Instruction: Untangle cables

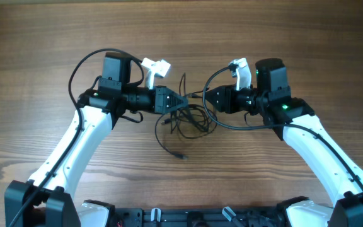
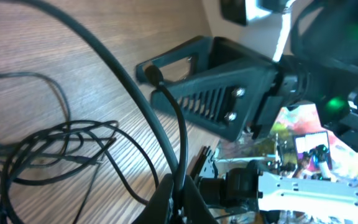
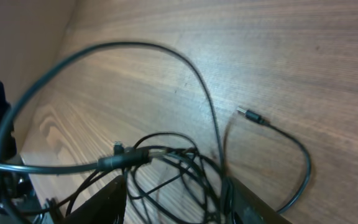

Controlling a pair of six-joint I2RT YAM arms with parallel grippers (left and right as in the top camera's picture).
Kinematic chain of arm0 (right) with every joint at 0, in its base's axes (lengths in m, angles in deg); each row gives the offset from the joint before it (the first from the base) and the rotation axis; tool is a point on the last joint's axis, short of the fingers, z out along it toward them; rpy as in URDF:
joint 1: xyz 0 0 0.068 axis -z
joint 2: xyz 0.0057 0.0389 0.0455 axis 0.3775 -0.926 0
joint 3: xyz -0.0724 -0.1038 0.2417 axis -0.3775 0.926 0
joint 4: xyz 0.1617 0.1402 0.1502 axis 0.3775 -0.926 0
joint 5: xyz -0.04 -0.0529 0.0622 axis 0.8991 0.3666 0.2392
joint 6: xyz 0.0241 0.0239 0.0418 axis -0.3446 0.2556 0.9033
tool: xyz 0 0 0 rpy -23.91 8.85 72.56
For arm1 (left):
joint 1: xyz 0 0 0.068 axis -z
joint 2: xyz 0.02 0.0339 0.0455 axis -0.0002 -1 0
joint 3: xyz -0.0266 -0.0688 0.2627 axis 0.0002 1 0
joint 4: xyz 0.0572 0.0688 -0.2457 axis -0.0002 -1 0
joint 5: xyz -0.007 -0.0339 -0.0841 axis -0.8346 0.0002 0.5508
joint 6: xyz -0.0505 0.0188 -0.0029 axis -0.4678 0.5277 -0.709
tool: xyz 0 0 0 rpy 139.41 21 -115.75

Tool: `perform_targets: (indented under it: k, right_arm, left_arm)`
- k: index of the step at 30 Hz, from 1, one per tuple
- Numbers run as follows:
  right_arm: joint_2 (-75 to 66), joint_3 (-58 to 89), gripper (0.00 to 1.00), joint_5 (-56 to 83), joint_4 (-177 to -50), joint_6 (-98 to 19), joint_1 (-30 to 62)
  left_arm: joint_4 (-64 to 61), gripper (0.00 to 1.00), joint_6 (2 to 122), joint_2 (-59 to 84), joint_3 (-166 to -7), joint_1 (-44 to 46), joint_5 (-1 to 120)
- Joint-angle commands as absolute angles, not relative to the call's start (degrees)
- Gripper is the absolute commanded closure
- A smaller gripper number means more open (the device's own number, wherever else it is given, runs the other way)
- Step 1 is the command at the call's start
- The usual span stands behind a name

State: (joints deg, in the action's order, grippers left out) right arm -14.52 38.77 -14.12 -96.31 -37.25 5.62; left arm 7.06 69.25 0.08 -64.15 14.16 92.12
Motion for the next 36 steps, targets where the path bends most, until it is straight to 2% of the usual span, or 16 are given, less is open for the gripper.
perform_targets:
  k: [1,9,12,17,19,20,21,25,28,29,32,36]
  right_arm:
    - [-15.0,38.9,0.50,-15.6,-97.3,-39.7,3.9]
    - [-15.7,38.9,0.53,-11.5,-99.1,-39.7,2.6]
    - [-16.7,38.9,0.57,-11.4,-99.1,-39.7,2.6]
    - [-19.4,38.9,0.74,-11.3,-99.1,-39.5,2.6]
    - [-20.6,38.9,0.91,-11.3,-99.1,-38.4,2.6]
    - [-20.8,38.9,0.96,-11.3,-99.2,-38.2,2.6]
    - [-21.1,38.9,0.96,-11.3,-99.1,-38.2,2.6]
    - [-21.7,38.9,0.96,-9.4,-99.4,-38.1,2.6]
    - [-21.7,38.9,0.96,-2.8,-101.0,-34.3,2.7]
    - [-21.7,38.9,0.96,-1.0,-101.5,-33.5,2.7]
    - [-21.7,38.9,0.96,1.1,-102.2,-32.8,2.7]
    - [-21.7,38.9,0.96,0.5,-102.7,-32.9,2.7]
  left_arm:
    - [9.7,0.96,70.9,2.0,-64.4,14.6,94.2]
    - [19.7,0.96,63.1,7.5,-64.5,14.6,94.3]
    - [22.5,0.96,61.4,10.1,-64.5,14.6,95.4]
    - [22.7,0.96,61.2,12.2,-64.5,14.6,95.5]
    - [22.7,0.96,61.2,12.3,-64.5,14.6,95.5]
    - [22.6,0.96,61.3,12.3,-64.5,14.6,95.5]
    - [22.5,0.95,61.3,12.2,-64.5,14.6,95.5]
    - [18.7,0.82,62.4,12.2,-64.5,14.6,92.1]
    - [10.9,0.60,66.0,12.2,-64.5,14.6,83.0]
    - [8.2,0.57,66.8,12.2,-64.5,14.6,79.1]
    - [1.7,0.56,66.7,12.2,-64.5,14.6,67.9]
    - [-2.4,0.51,66.6,12.2,-64.5,14.6,59.2]
